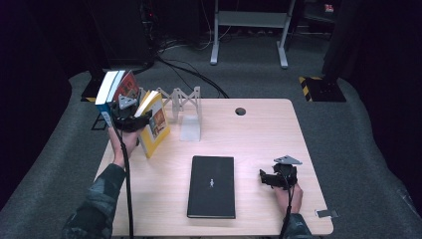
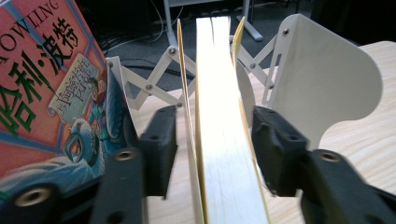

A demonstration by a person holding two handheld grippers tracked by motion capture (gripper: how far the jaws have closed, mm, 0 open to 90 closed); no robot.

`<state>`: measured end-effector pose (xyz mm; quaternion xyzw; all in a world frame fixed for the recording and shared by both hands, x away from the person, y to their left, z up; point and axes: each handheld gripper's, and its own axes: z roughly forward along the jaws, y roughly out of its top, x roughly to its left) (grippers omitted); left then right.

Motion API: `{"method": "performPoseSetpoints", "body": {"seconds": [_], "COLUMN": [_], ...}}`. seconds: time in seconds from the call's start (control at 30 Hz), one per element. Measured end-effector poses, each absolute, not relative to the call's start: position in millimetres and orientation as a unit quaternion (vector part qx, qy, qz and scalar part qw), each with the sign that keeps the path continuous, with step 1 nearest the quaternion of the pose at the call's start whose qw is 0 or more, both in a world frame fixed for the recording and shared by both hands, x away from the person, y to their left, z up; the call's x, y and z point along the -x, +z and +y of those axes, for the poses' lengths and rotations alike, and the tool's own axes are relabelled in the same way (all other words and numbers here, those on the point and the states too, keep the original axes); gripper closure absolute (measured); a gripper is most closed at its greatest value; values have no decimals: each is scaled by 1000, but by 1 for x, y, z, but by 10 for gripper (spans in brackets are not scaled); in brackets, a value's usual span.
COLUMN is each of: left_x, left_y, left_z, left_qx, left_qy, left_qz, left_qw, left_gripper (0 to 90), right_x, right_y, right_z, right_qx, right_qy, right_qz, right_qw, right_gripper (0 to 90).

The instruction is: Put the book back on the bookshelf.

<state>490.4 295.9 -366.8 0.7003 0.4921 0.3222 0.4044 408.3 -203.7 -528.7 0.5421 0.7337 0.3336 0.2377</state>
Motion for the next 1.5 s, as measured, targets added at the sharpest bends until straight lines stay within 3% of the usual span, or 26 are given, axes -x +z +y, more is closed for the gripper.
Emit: {"method": "performPoseSetpoints", "body": {"seconds": [0.07, 0.17, 0.8, 1.5], "left_x": [-490, -490, -517, -548], "left_y": [-368, -369, -353, -370], "left_z": [296, 295, 291, 275], "left_qx": [-701, -694, -625, -587], "left_qy": [324, 328, 358, 333], "left_qz": [491, 493, 530, 562], "left_qw": [403, 409, 447, 479], "left_gripper": [714, 751, 753, 753], "right_x": [-408, -408, -408, -408], "right_y": [-529, -529, -529, -529], "right_z": [-204, -204, -204, -204], "right_qx": [-542, -542, -541, -541], "right_qy": [334, 334, 335, 335], "right_qz": [733, 734, 734, 734], "right_qw": [238, 237, 236, 236], "right_gripper": [140, 141, 143, 143]}}
